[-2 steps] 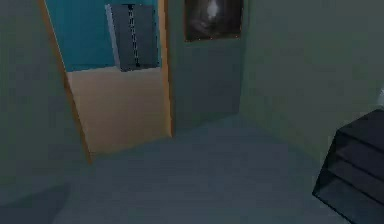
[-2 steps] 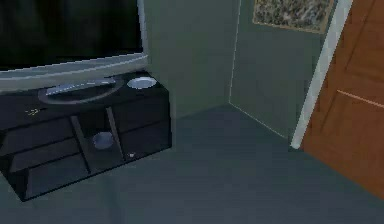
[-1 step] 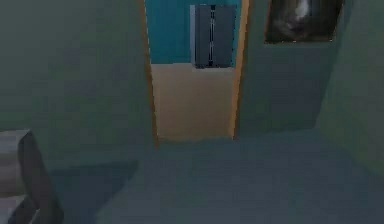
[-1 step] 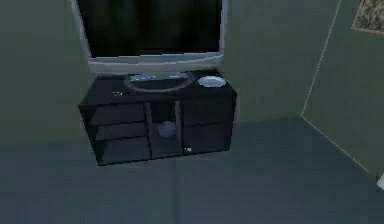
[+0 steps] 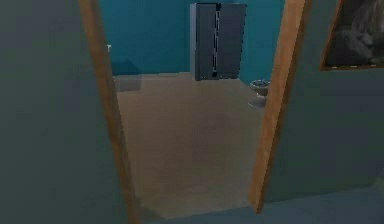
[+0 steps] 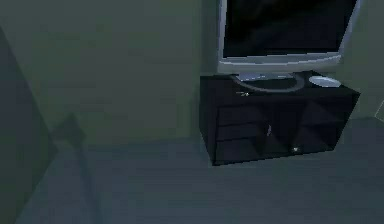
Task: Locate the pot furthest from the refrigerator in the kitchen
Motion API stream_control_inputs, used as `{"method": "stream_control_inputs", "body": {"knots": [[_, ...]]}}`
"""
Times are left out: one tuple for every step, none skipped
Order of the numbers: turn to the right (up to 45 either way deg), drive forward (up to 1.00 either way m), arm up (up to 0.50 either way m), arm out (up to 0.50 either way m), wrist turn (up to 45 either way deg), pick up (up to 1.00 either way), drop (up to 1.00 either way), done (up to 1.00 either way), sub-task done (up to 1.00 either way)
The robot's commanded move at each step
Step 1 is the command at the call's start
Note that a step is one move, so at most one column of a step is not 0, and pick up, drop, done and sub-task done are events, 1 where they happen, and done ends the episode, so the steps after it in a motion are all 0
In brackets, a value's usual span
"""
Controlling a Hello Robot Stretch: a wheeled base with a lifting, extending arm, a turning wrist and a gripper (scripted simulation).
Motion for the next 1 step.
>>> {"method": "stream_control_inputs", "body": {"knots": [[-3.0,0.00,0.00,0.00,0.0,0.00,0.00,0.00,0.00]]}}
